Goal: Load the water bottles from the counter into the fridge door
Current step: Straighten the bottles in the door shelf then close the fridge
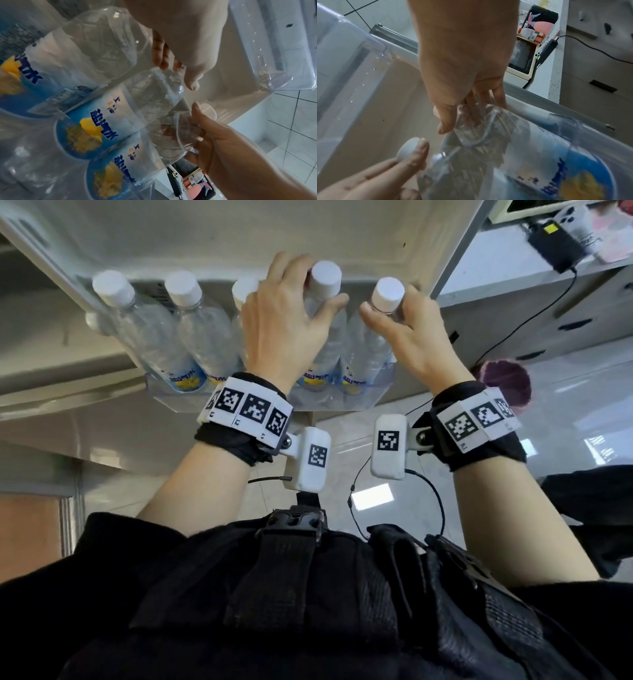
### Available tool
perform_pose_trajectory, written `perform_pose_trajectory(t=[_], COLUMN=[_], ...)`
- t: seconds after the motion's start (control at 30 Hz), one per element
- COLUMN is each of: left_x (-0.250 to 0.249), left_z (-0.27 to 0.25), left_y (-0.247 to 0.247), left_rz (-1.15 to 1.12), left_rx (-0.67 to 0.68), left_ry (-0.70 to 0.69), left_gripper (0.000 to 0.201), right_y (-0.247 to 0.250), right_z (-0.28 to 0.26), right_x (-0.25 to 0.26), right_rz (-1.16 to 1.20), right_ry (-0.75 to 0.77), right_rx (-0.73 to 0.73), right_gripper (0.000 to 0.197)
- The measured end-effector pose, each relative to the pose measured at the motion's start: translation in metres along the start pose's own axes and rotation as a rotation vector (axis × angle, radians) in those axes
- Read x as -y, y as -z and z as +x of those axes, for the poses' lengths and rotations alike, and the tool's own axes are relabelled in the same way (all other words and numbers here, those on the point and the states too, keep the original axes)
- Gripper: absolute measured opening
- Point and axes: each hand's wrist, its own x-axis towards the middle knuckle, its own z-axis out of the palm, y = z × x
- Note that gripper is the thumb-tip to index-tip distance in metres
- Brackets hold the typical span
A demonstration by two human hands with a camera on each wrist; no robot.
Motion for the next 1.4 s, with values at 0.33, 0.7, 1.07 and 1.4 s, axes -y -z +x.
perform_pose_trajectory(t=[0.33,0.7,1.07,1.4], left_x=[0.003,0.005,-0.004,0.022], left_z=[-0.026,-0.022,-0.04,-0.073], left_y=[-0.002,-0.002,-0.008,0.028], left_rz=[-0.024,-0.167,-0.071,-0.226], left_rx=[-0.097,0.028,-0.137,-0.348], left_ry=[0.107,0.256,0.211,0.17], left_gripper=[0.039,0.042,0.042,0.033], right_y=[-0.01,-0.021,-0.009,-0.031], right_z=[-0.015,-0.028,-0.029,-0.053], right_x=[0.001,0.004,0.005,0.007], right_rz=[0.029,-0.076,-0.116,-0.126], right_ry=[-0.008,0.04,0.066,0.047], right_rx=[-0.028,-0.144,0.005,-0.146], right_gripper=[0.028,0.052,0.055,0.066])
